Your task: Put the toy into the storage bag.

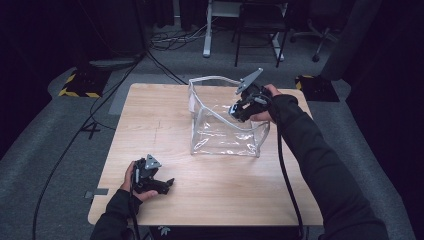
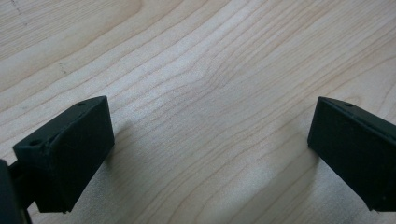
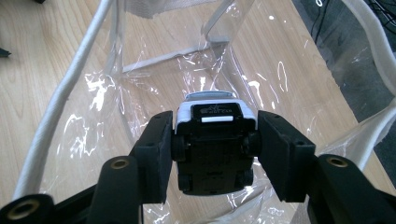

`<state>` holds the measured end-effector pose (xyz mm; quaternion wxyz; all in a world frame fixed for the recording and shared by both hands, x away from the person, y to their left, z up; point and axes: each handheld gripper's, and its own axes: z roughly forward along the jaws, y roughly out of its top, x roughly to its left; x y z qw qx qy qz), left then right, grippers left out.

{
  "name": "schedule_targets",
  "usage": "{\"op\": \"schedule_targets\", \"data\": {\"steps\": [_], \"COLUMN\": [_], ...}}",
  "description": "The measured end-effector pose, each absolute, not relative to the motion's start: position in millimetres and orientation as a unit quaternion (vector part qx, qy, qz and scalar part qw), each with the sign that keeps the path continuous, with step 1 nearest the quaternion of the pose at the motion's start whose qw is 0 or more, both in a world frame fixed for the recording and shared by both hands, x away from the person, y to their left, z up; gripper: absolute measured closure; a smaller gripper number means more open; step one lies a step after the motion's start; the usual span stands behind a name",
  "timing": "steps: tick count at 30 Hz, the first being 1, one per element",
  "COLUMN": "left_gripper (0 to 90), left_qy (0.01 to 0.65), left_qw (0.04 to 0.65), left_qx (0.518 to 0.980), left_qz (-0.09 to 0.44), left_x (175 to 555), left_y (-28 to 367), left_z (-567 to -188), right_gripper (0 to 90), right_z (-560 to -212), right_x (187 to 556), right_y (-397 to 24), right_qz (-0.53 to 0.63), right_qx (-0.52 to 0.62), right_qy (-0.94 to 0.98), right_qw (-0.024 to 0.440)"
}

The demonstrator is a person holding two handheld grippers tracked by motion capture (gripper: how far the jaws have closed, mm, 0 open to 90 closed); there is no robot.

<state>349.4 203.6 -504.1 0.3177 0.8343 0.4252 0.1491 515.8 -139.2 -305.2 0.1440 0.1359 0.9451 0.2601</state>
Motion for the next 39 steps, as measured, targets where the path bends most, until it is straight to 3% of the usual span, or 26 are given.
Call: {"op": "schedule_targets", "data": {"steps": [39], "left_gripper": [0.6], "left_qy": [0.425], "left_qw": [0.318], "left_qx": [0.834], "left_qz": [0.149], "left_x": [349], "left_y": [204], "left_z": [-504], "right_gripper": [48.0], "right_z": [-314], "right_x": [511], "right_y": [-174], "right_qz": [0.219], "right_qx": [0.144], "right_qy": [0.956], "right_qw": [0.133]}}
